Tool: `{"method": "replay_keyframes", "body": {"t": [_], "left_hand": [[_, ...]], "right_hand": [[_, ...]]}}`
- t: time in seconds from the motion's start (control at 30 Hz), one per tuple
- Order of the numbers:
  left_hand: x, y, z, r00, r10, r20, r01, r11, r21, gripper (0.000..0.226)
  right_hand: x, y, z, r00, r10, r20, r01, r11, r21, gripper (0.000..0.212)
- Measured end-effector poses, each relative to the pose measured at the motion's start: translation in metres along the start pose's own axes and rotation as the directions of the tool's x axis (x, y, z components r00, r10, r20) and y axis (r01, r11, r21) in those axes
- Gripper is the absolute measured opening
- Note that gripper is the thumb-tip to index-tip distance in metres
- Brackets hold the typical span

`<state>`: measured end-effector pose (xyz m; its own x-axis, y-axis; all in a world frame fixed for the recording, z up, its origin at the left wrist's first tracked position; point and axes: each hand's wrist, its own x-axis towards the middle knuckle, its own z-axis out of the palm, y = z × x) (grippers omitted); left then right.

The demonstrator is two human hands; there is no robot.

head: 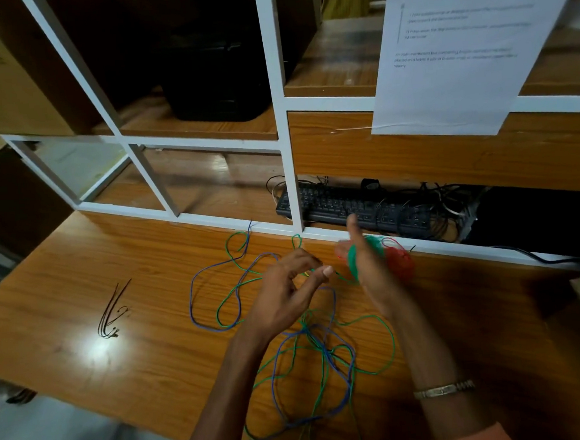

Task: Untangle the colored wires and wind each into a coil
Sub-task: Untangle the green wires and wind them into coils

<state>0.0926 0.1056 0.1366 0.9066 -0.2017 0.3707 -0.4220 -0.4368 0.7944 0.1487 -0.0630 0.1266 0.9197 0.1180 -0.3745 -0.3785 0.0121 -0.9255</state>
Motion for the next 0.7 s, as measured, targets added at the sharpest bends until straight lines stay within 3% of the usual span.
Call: {"method": "replay_keyframes", "body": {"t": [0.1, 0.17, 0.23, 0.3, 0.4, 0.47, 0.53, 0.57, 0.63, 0.7], "left_hand": [[0.007, -0.005, -0.005, 0.999, 0.038, -0.015, -0.038, 0.999, 0.002, 0.019], [0.008, -0.010, -0.011, 0.999, 0.025, -0.048, -0.024, 0.999, 0.027, 0.014], [0.007, -0.014, -0.014, 0.994, -0.030, -0.110, 0.031, 1.000, 0.002, 0.015], [0.004, -0.020, -0.015, 0.981, -0.114, -0.159, 0.096, 0.989, -0.113, 0.023], [-0.001, -0.028, -0.015, 0.971, -0.212, -0.114, 0.180, 0.954, -0.241, 0.019], [-0.006, -0.032, -0.012, 0.968, -0.246, -0.039, 0.230, 0.942, -0.243, 0.030], [-0.010, -0.034, -0.006, 0.959, -0.284, -0.008, 0.275, 0.935, -0.225, 0.038], [-0.013, -0.035, -0.003, 0.954, -0.301, 0.002, 0.294, 0.929, -0.227, 0.039], [-0.017, -0.038, 0.003, 0.946, -0.322, 0.030, 0.320, 0.923, -0.214, 0.041], [-0.021, -0.043, 0.008, 0.940, -0.337, 0.055, 0.341, 0.918, -0.203, 0.036]], "right_hand": [[-0.012, 0.006, 0.012, 0.923, 0.092, 0.375, -0.076, 0.995, -0.059, 0.110], [-0.023, 0.004, 0.013, 0.844, 0.128, 0.521, -0.096, 0.992, -0.087, 0.116], [-0.030, 0.000, 0.011, 0.734, 0.158, 0.660, -0.131, 0.987, -0.092, 0.124], [-0.032, -0.005, 0.005, 0.575, 0.148, 0.805, -0.180, 0.982, -0.051, 0.126], [-0.037, -0.007, -0.001, 0.363, -0.035, 0.931, -0.246, 0.960, 0.133, 0.122], [-0.037, -0.005, -0.005, 0.301, -0.276, 0.913, -0.305, 0.879, 0.367, 0.117], [-0.034, -0.007, -0.010, 0.302, -0.490, 0.818, -0.369, 0.731, 0.574, 0.115], [-0.032, -0.007, -0.013, 0.345, -0.554, 0.758, -0.387, 0.651, 0.653, 0.113], [-0.026, -0.006, -0.020, 0.493, -0.616, 0.614, -0.364, 0.495, 0.789, 0.103], [-0.023, -0.004, -0.027, 0.651, -0.620, 0.438, -0.253, 0.367, 0.895, 0.088]]}}
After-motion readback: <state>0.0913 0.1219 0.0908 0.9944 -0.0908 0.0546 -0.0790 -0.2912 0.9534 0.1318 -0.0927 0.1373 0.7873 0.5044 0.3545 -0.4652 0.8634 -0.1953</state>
